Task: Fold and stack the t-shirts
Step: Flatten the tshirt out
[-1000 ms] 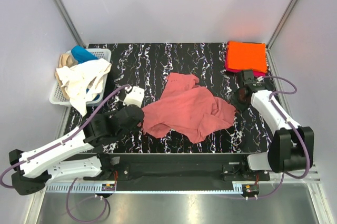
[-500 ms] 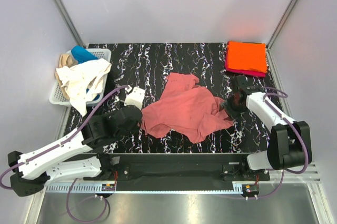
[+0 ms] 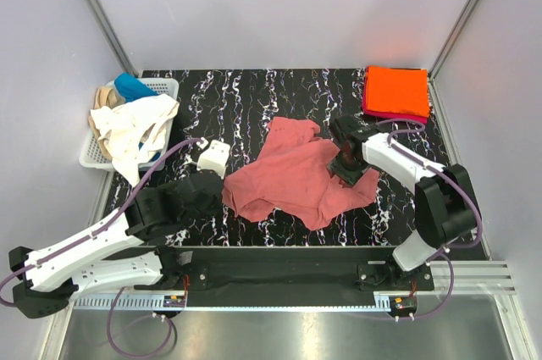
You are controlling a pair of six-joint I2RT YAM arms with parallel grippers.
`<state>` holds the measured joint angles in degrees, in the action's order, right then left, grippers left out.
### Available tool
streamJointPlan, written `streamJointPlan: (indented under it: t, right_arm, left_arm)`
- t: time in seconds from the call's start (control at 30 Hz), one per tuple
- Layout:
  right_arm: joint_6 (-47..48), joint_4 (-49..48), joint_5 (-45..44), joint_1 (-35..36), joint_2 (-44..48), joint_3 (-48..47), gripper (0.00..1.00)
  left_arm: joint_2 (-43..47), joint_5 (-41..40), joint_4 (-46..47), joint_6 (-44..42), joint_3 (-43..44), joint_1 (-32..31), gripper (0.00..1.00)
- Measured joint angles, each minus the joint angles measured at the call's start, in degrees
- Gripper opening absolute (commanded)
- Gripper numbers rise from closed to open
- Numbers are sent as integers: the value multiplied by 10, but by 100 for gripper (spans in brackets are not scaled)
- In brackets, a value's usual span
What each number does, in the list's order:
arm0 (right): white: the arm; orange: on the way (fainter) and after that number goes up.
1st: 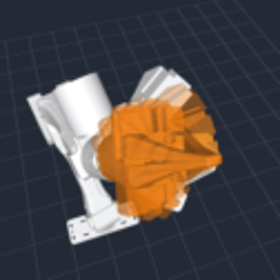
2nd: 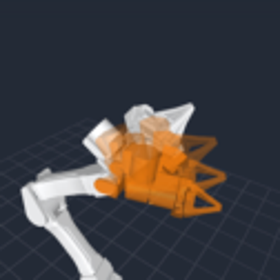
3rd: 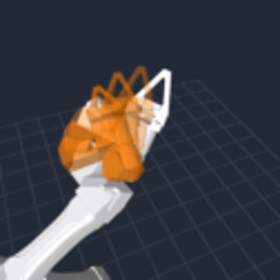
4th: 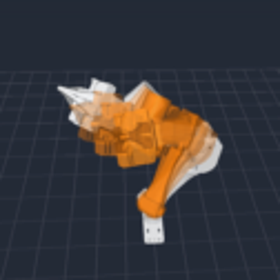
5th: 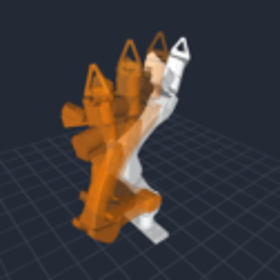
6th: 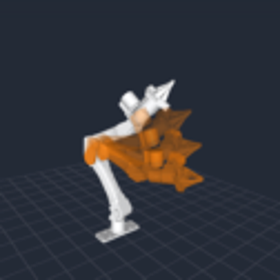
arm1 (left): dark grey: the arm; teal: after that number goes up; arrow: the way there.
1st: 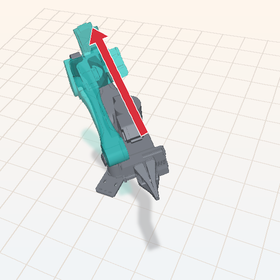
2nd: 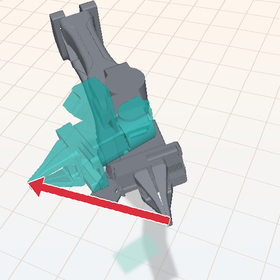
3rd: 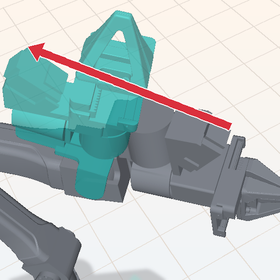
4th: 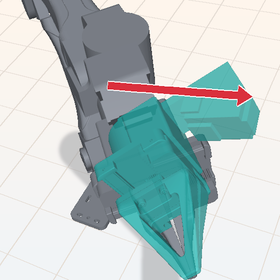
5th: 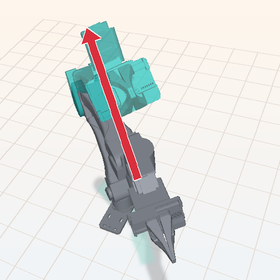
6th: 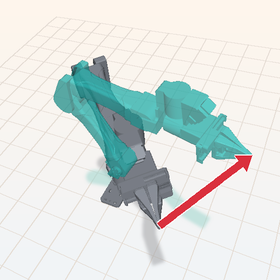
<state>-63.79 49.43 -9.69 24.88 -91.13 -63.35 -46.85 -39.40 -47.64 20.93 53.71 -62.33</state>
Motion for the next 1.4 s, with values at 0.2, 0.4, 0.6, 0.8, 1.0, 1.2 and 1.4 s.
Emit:
streamJointPlan:
  t: [0.2, 0.4, 0.6, 0.8, 1.0, 1.2, 1.4]
  right_arm:
    - [4, 16, -10, 19, -33, -17, 52]
    - [3, 17, -14, 38, -63, -34, 52]
    - [3, 18, -16, 48, -94, -42, 51]
    - [3, 19, -22, 48, -101, -41, 45]
    - [0, 19, -41, 48, -101, -41, 28]
    - [-1, 19, -46, 48, -101, -40, 40]
    - [-1, 18, -41, 48, -101, -40, 38]
  left_arm:
    - [0, 7, 6, -4, 0, 0, 0]
    - [0, 9, 10, -10, -6, 0, 0]
    - [2, 11, 10, -10, -9, 0, 0]
    - [7, 11, 10, -11, -9, 0, 0]
    - [7, 11, 10, -11, -9, 0, 0]
    - [7, 12, 10, -11, -9, 0, 0]
    - [7, 13, 10, -11, -9, 0, 0]
